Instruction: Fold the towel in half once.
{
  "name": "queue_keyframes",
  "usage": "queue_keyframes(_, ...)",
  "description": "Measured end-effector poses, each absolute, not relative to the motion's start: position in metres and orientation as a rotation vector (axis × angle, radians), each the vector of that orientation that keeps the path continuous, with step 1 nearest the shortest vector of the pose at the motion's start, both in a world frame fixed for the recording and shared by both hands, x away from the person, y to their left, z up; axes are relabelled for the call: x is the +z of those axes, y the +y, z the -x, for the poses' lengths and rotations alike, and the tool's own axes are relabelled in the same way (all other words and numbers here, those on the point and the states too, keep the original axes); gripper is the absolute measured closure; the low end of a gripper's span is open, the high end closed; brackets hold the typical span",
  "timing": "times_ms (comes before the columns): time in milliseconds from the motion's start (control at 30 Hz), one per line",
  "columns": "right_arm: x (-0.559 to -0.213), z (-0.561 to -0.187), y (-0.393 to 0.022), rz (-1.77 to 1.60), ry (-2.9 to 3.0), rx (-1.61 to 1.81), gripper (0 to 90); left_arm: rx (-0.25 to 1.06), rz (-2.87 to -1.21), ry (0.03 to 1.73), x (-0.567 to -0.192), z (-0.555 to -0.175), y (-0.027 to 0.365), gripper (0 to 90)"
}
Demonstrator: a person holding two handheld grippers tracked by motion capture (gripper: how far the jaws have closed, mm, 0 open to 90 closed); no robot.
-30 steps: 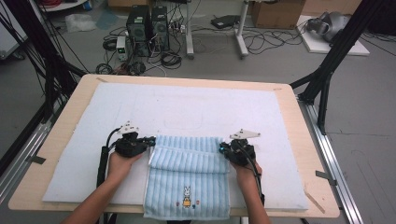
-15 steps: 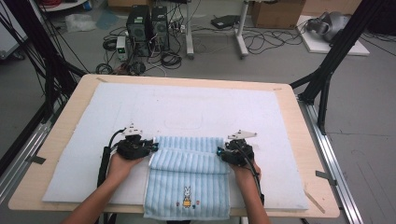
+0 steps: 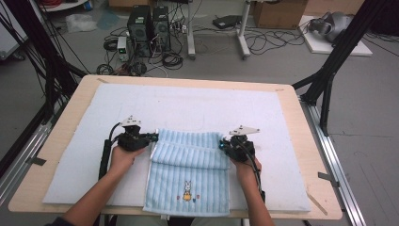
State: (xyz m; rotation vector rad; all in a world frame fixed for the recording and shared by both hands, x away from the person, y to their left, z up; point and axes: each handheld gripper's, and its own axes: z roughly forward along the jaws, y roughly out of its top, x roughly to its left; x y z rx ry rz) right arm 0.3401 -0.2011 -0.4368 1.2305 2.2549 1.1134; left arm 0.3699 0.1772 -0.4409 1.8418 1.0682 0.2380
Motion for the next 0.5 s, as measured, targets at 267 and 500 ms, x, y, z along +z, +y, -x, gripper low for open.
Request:
queue_keyframes(267, -0.433, -0.369, -0.197, -1.24, 2.183, 1.118, 84.6, 0.265, -1.808, 1.093, -0.436, -0.399, 0.177, 86.4)
queue_keyframes(500, -0.43, -0.391, -0.195, -1.256, 2.144, 1.093, 84.6, 0.322, -1.762, 1.084, -0.436, -0.419, 0.174, 86.1)
